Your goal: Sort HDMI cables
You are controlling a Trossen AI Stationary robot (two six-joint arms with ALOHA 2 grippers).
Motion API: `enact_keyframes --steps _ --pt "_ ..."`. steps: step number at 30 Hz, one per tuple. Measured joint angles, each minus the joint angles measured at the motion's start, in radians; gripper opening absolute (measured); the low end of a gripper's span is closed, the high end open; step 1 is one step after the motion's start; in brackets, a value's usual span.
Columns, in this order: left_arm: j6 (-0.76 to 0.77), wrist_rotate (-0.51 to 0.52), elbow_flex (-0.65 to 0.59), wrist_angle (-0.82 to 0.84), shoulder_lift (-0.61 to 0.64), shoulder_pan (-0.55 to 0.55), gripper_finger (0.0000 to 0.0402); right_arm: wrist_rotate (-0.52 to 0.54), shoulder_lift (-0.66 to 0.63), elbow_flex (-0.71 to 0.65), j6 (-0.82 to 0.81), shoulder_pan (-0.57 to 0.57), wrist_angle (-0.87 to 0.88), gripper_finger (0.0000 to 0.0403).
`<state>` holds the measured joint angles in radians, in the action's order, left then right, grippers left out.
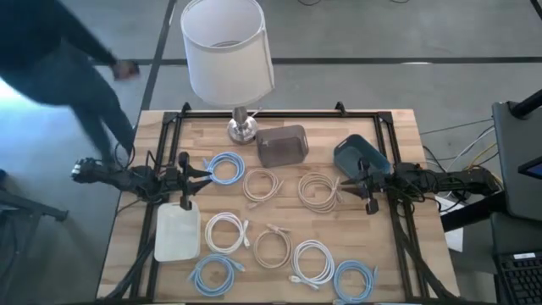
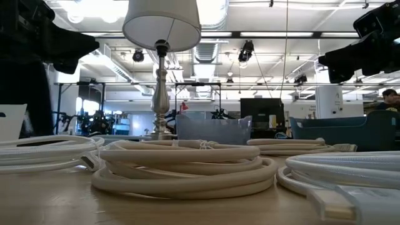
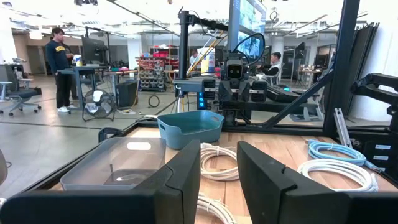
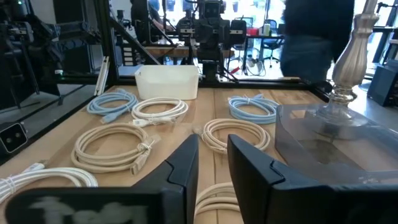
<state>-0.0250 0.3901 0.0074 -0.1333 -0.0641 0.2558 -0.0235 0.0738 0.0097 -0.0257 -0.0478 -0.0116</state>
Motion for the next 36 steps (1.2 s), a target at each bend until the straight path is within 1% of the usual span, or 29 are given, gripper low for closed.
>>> enact_keyframes --steps 5,16,30,36 --pt "0.0 0.0 0.0 0.0 0.0 0.0 0.011 0.0 0.0 0.0 0.0 0.0 0.0 0.0086" --pt "0.0 0.0 0.0 0.0 0.0 0.0 0.011 0.0 0.0 0.0 0.0 0.0 0.0 0.0068" --pt "0.0 0.0 0.0 0.0 0.0 0.0 0.011 0.0 0.0 0.0 0.0 0.0 0.0 0.0086" --pt "0.0 0.0 0.0 0.0 0.0 0.0 0.011 0.0 0.0 0.0 0.0 0.0 0.0 0.0081"
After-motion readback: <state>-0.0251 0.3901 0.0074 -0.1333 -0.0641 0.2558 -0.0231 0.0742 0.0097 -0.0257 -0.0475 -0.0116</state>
